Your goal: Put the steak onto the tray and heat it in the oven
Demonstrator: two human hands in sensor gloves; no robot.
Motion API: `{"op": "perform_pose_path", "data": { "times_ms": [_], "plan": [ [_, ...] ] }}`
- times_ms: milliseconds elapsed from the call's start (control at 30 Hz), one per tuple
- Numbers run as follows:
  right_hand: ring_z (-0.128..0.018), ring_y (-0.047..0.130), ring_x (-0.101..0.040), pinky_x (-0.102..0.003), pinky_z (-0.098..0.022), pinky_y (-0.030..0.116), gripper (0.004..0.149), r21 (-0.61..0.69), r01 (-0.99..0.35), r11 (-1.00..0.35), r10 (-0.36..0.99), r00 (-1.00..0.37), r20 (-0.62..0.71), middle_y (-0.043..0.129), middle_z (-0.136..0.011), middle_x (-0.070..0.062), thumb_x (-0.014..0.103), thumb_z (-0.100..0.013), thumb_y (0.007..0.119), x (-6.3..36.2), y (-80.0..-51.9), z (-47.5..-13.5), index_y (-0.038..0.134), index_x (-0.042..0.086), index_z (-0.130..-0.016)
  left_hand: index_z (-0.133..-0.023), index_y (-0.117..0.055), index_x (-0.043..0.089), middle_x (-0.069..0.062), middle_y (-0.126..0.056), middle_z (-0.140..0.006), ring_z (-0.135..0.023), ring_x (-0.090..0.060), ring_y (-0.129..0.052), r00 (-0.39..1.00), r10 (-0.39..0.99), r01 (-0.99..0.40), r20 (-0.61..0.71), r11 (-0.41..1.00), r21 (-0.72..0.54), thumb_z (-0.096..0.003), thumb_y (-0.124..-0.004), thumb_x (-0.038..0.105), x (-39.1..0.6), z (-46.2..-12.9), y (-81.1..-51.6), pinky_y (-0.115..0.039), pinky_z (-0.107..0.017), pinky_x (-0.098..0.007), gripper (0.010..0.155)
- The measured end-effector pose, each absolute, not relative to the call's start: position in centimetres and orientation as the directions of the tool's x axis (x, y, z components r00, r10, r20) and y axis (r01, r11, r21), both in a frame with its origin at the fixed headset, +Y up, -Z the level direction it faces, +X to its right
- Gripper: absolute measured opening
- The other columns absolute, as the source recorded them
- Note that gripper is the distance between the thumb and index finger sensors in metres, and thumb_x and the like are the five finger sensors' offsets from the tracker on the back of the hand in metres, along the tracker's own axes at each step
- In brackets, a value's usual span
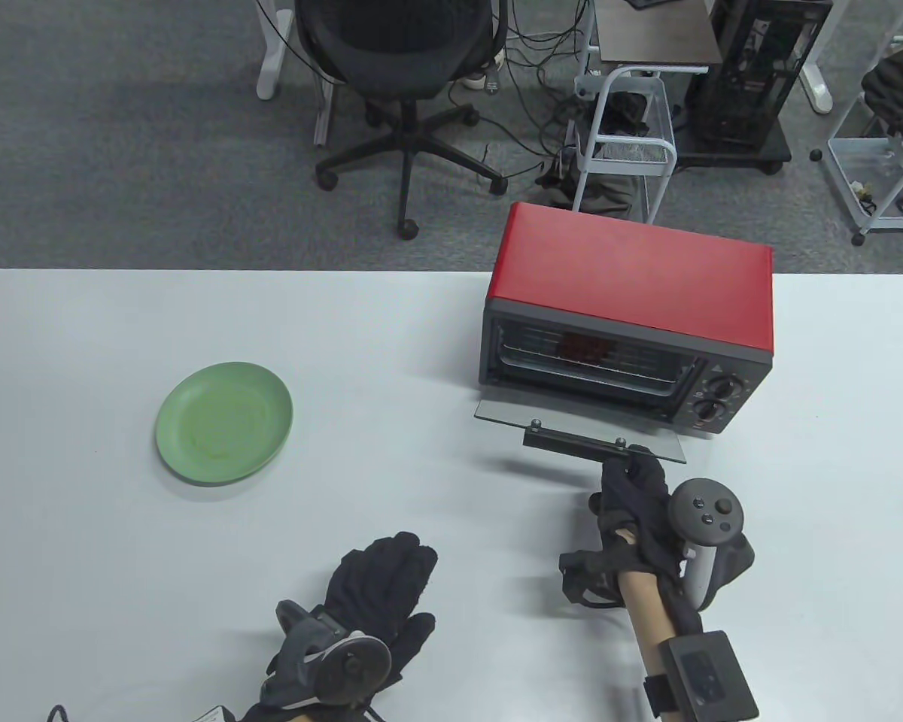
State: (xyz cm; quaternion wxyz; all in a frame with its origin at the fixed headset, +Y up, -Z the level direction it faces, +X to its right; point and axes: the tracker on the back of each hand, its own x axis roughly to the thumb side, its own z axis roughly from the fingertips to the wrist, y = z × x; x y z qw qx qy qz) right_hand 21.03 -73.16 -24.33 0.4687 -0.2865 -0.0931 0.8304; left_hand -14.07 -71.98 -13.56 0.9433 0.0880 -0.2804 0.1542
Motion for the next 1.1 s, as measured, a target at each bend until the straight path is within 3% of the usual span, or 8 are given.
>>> {"op": "perform_pose_path", "data": {
  "times_ms": [167,367,567,1100],
  "plan": [
    [-0.049,0.109,-0.025,-0.049,-0.039,0.094,0.051,-0.503,-0.655,-0.564,0.823,-0.393,-0.411,0.094,-0.077,-0.01,0.051,-0.046,0.08,21.4,-72.8,-25.5,0.081,0.02,-0.086,-0.113,-0.047,0.017,-0.021,-0.054,-0.116,-0.099,-0.049,-0.069,0.796,0.239,-0.336,0.557,0.939,0.077,-0.0488,-0.068,0.05,-14.0,-13.6,-72.0,-0.061,-0.065,-0.072,0.076],
    [-0.05,0.11,-0.023,-0.047,-0.04,0.095,0.048,-0.552,-0.749,-0.365,0.909,-0.16,-0.384,0.096,-0.077,-0.008,0.05,-0.045,0.083,22.2,-73.0,-26.8,0.084,0.021,-0.082,-0.113,-0.047,0.017,-0.021,-0.054,-0.116,-0.099,-0.049,-0.069,0.795,0.242,-0.338,0.557,0.938,0.074,-0.0488,-0.068,0.05,-14.0,-13.6,-72.0,-0.061,-0.065,-0.072,0.076],
    [-0.051,0.109,-0.022,-0.045,-0.042,0.094,0.047,-0.558,-0.784,-0.271,0.935,-0.078,-0.345,0.094,-0.078,-0.007,0.049,-0.046,0.083,22.5,-73.2,-27.6,0.081,0.019,-0.082,-0.113,-0.047,0.017,-0.022,-0.054,-0.115,-0.099,-0.049,-0.069,0.795,0.242,-0.338,0.556,0.938,0.075,-0.0487,-0.068,0.05,-14.0,-13.6,-72.0,-0.061,-0.065,-0.072,0.076],
    [-0.043,0.106,-0.017,-0.042,-0.04,0.095,0.046,-0.579,-0.774,-0.255,0.949,-0.086,-0.303,0.095,-0.074,-0.007,0.047,-0.047,0.082,23.3,-71.9,-30.4,0.079,0.018,-0.083,-0.113,-0.046,0.017,-0.021,-0.049,-0.117,-0.102,-0.05,-0.061,0.781,0.237,-0.349,0.578,0.933,0.089,-0.0489,-0.068,0.05,-14.0,-13.5,-71.9,-0.059,-0.066,-0.073,0.076]
  ]
}}
